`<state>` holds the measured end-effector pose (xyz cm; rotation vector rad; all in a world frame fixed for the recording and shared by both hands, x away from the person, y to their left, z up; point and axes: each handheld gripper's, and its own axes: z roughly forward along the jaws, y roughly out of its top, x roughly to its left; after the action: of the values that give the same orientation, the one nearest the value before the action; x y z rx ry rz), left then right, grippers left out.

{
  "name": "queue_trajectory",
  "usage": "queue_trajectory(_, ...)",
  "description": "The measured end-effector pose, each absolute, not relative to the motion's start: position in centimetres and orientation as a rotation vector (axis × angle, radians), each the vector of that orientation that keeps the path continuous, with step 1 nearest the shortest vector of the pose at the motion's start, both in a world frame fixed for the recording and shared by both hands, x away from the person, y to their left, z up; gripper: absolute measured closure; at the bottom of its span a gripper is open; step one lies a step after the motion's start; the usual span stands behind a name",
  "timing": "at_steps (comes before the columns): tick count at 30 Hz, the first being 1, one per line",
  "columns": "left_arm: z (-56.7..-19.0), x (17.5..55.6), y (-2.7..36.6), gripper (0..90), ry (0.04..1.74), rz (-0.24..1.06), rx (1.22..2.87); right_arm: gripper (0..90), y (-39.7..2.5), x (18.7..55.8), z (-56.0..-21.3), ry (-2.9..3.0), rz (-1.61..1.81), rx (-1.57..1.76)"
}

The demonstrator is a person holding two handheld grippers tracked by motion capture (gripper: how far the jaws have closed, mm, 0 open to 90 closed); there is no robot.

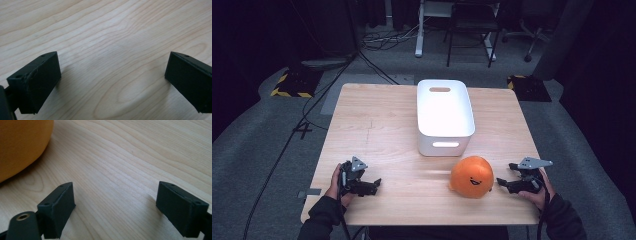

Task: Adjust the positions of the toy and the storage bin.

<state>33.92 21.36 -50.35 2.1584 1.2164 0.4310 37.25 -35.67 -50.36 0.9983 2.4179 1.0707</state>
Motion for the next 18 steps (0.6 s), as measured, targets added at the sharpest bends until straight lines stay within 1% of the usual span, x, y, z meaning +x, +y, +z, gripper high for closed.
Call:
queue_trajectory(4, -50.3, 33.7, 20.3, 0.7, 1.116, 0.415, 2.202, 15.2, -35.6, 37.0, -50.4, 2.436, 1.078, 0.973)
queue_trajectory(6, -50.4, 33.7, 19.8, 0.7, 1.072, 0.369, 2.221, 15.2, -35.5, 36.9, -50.4, 2.449, 1.083, 0.958)
queue_trajectory(8, -50.4, 33.8, 19.3, 0.7, 1.041, 0.373, 2.230, 15.2, -35.6, 36.8, -50.4, 2.466, 1.086, 0.927)
queue_trajectory(13, -50.4, 34.2, 17.4, 0.7, 1.007, 0.344, 2.244, 15.0, -35.4, 36.4, -50.4, 2.503, 1.106, 0.865)
queue_trajectory(15, -50.3, 34.3, 16.7, 0.7, 0.993, 0.351, 2.252, 14.7, -35.2, 36.3, -50.4, 2.516, 1.109, 0.840)
queue_trajectory(16, -50.4, 34.3, 16.5, 0.6, 0.984, 0.333, 2.252, 14.7, -35.1, 36.1, -50.4, 2.522, 1.111, 0.835)
queue_trajectory(18, -50.4, 34.3, 16.3, 0.6, 0.982, 0.346, 2.253, 14.6, -34.8, 35.8, -50.4, 2.545, 1.117, 0.797)
